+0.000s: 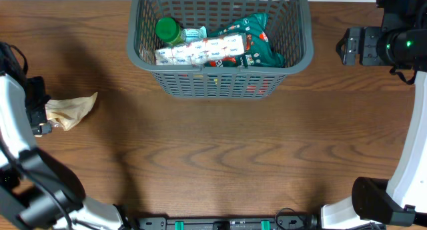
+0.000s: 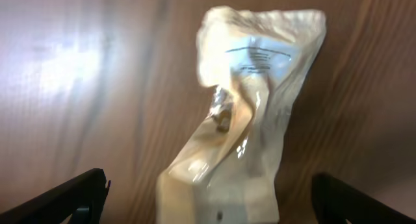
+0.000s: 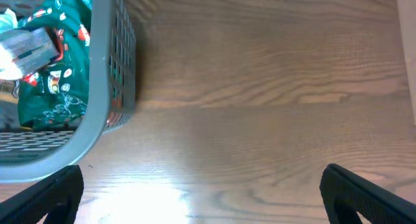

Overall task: Pack container
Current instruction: 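Lower the left gripper onto the beige pouch and grasp it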

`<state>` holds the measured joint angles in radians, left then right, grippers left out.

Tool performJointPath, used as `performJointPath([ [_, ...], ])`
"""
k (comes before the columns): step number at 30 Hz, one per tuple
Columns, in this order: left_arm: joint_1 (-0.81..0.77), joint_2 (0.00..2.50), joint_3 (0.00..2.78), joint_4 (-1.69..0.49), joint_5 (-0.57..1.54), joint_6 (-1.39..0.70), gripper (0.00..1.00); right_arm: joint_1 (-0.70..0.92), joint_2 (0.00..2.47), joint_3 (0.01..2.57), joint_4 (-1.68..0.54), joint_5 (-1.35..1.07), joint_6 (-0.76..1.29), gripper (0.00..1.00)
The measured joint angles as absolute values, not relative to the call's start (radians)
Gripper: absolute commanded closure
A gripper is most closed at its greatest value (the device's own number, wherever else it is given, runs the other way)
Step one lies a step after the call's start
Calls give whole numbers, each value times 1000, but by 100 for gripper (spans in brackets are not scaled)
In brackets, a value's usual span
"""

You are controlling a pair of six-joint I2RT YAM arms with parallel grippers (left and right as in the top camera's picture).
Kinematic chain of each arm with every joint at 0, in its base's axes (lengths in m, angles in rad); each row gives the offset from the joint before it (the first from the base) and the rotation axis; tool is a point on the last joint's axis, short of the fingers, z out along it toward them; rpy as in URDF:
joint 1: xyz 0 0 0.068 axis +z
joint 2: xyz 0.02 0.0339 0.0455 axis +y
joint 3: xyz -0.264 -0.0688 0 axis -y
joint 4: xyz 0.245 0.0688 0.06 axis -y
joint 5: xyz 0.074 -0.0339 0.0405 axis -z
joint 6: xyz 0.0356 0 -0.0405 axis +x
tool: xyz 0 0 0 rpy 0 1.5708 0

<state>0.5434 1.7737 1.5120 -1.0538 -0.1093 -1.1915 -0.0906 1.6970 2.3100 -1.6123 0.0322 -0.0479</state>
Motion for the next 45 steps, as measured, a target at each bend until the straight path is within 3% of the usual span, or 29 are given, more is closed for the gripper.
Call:
performJointPath([
  [18, 568, 2099, 1512, -910, -30, -1079, 2, -91, 1697, 2310, -1633, 32, -31, 1],
  [28, 568, 2127, 1512, -894, -28, -1073, 0, -91, 1697, 2310, -1634, 32, -29, 1],
  [41, 568, 2125, 1514, -934, 21, -988, 89, -91, 1697, 2310, -1634, 32, -29, 1],
  [45, 568, 2115, 1514, -934, 59, -928, 94, -91, 1697, 2310, -1634, 32, -29, 1],
])
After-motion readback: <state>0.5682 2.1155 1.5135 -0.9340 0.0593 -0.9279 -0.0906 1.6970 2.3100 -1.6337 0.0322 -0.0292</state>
